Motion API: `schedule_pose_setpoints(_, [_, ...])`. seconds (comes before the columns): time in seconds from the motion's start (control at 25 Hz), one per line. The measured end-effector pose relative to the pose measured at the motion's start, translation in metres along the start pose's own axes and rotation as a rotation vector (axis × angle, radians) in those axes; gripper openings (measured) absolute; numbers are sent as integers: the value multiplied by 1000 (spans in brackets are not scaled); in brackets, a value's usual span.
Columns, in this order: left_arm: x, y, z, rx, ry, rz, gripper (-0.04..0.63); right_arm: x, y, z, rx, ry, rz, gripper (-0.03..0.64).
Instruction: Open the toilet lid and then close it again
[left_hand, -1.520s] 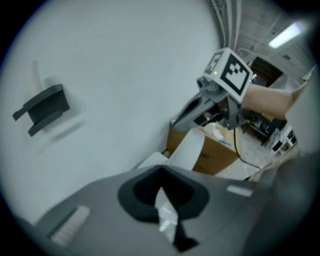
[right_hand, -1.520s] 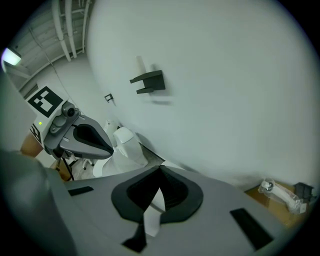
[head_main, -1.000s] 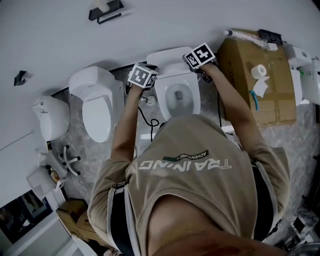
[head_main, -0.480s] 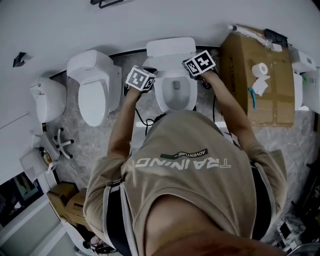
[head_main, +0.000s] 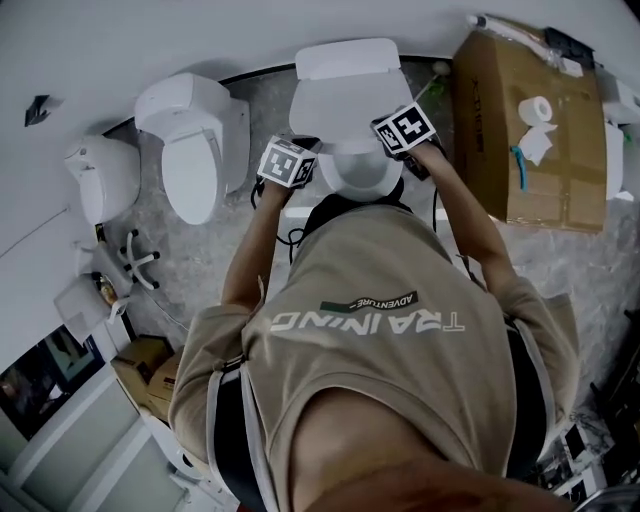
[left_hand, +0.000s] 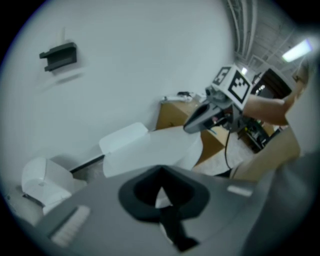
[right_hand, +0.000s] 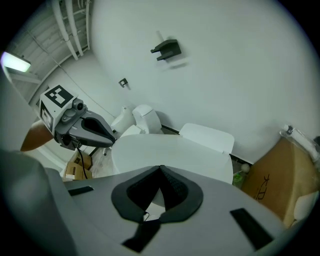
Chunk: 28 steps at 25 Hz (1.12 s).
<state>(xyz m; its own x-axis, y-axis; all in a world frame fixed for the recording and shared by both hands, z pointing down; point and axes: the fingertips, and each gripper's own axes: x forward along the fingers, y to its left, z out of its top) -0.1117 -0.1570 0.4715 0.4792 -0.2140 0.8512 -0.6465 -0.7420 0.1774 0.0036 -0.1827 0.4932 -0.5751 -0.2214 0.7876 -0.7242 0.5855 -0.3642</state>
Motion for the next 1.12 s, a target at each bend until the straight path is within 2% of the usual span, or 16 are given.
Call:
schedule_pose_setpoints(0.2, [10, -11, -23, -5, 13, -76, 3, 13, 8, -27, 5, 75, -28, 11])
schedule_pose_setpoints(0.36, [16, -21, -48, -24, 39, -158, 3, 25, 16, -49, 91, 122, -55, 11])
schedule_pose_setpoints(0.52, [31, -36, -73, -38, 98, -277, 3, 37, 19, -78, 179, 157, -63, 11])
schedule_pose_setpoints(0.64, [43, -46, -91, -32, 157, -334, 2, 46, 22, -101, 247, 185, -81, 11])
schedule_pose_setpoints(0.96, [83, -69, -140, -7, 323, -413, 2, 74, 19, -155, 355, 218, -107, 11])
schedule_pose_setpoints(1.12, [100, -76, -164, -93, 394, -389, 2, 89, 21, -180, 450, 226, -102, 11])
